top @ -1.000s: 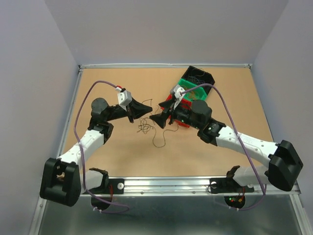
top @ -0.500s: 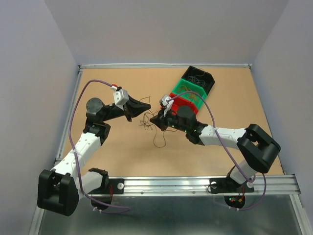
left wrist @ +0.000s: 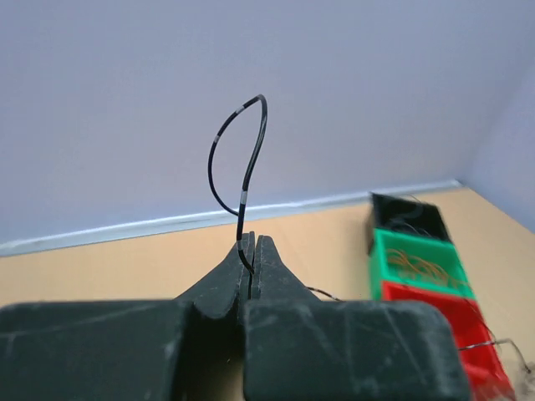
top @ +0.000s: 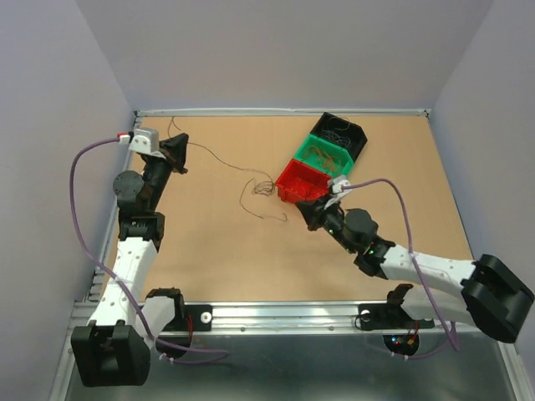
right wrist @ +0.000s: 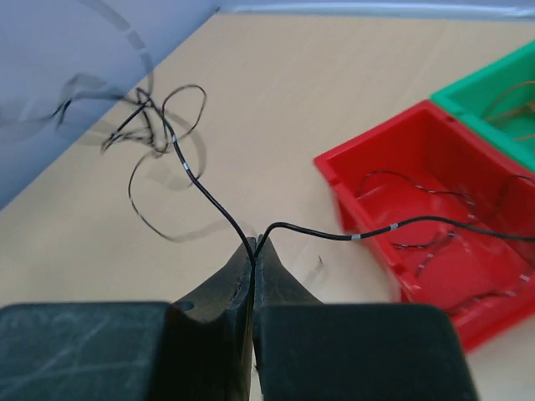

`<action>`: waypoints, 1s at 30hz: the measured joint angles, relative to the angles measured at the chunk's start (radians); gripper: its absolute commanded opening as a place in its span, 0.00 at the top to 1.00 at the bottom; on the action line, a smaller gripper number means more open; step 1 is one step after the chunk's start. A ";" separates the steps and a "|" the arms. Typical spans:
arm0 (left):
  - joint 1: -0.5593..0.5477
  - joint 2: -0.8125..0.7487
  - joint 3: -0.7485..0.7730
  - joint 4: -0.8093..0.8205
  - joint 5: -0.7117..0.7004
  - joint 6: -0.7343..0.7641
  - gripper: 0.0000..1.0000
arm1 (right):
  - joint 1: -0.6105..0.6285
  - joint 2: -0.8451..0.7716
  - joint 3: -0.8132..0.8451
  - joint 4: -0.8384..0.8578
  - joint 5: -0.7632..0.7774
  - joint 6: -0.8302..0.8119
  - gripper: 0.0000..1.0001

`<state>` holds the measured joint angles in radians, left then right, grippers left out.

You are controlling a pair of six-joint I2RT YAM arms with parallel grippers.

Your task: Untangle the cables

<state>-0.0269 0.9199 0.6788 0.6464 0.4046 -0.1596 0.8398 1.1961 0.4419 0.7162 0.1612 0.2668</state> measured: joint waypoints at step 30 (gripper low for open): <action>0.303 0.052 -0.124 0.212 -0.058 -0.208 1.00 | 0.000 -0.698 -0.212 -0.443 0.214 0.050 0.99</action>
<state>0.2764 0.9718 0.5552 0.8589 0.3462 -0.3676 0.8394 0.4984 0.2298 0.2729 0.3752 0.3172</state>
